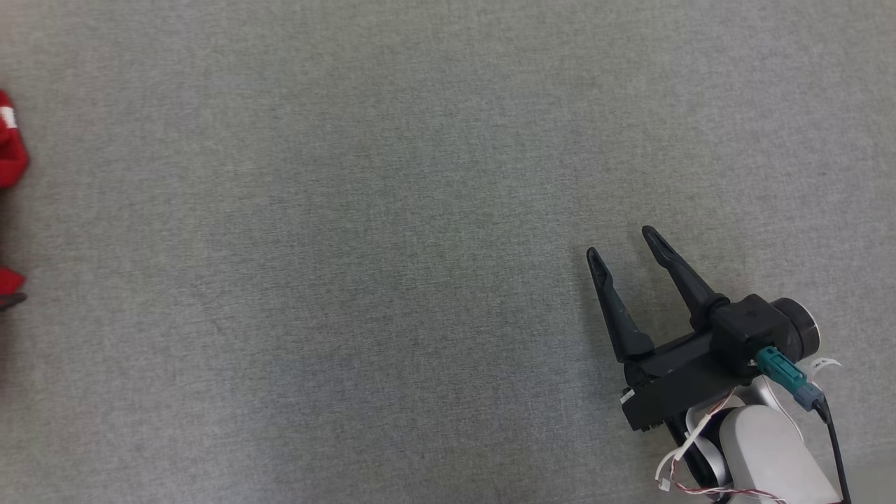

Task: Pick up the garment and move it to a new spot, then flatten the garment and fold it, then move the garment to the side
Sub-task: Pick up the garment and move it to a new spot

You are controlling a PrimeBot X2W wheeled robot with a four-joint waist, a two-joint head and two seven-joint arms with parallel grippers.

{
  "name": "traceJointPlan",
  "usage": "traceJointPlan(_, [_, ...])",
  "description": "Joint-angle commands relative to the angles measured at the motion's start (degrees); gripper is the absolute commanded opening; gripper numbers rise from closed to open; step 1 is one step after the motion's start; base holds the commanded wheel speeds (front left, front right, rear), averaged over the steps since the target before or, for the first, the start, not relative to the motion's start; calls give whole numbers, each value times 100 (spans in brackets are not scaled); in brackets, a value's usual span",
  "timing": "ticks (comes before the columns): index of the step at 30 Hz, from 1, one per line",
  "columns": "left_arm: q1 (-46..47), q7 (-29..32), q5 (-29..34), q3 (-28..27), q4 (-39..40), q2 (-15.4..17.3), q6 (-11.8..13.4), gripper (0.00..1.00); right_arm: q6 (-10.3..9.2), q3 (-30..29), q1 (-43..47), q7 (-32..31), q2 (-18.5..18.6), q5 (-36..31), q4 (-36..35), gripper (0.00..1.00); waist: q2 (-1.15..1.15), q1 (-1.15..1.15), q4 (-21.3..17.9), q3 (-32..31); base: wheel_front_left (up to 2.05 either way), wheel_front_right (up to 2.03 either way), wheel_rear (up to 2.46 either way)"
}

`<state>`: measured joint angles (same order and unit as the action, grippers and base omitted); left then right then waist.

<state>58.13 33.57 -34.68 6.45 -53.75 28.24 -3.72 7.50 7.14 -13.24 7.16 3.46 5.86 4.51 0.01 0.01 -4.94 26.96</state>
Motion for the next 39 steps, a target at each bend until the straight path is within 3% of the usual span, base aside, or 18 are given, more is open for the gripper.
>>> traceJointPlan(1, [-4, -20, 63, 28, -47, 50, 26, 67, -2, -16, -42, 50, -16, 30, 11, 100, -1, -1, -70, 61, 0, 0, 0])
traceJointPlan(3, [-29, -150, 148, 84, -88, 97, 70, 0, -2, -43, -35, 52, -20, 38, 22, 100, -1, -1, -74, 56, 0, 0, 0])
traceJointPlan(8, [151, -932, 601, 390, 134, 313, 6, 0, -2, -109, -9, 89, -28, 58, 70, 100, -1, -1, -15, -73, 0, 0, 0])
traceJointPlan(15, [578, -2069, 1028, 608, 653, 303, 107, 0, -2, -138, 96, 78, -31, 47, 119, 100, -1, -1, 220, -394, 0, 0, 0])
traceJointPlan(22, [784, -2754, 1365, 871, 1242, 275, 130, 0, -2, -202, 241, 72, -39, 80, 150, 100, -1, -1, 354, -862, 0, 0, 0])
traceJointPlan(32, [256, -2749, 1570, 1491, 2741, -59, -14, 0, -2, -437, 488, 70, -49, 134, 93, 100, -1, -1, 397, -1323, 0, 0, 0])
traceJointPlan(35, [-293, -2550, 1518, 1701, 3588, -194, 84, 0, -2, -504, 569, 65, -52, 169, 62, 100, -1, -1, 370, -1434, 0, 0, 0])
traceJointPlan(39, [-791, -2423, 1437, 1838, 4157, -299, 175, 0, -2, -516, 608, 78, -51, 223, 57, 100, -1, -1, 312, -1504, 0, 0, 0])
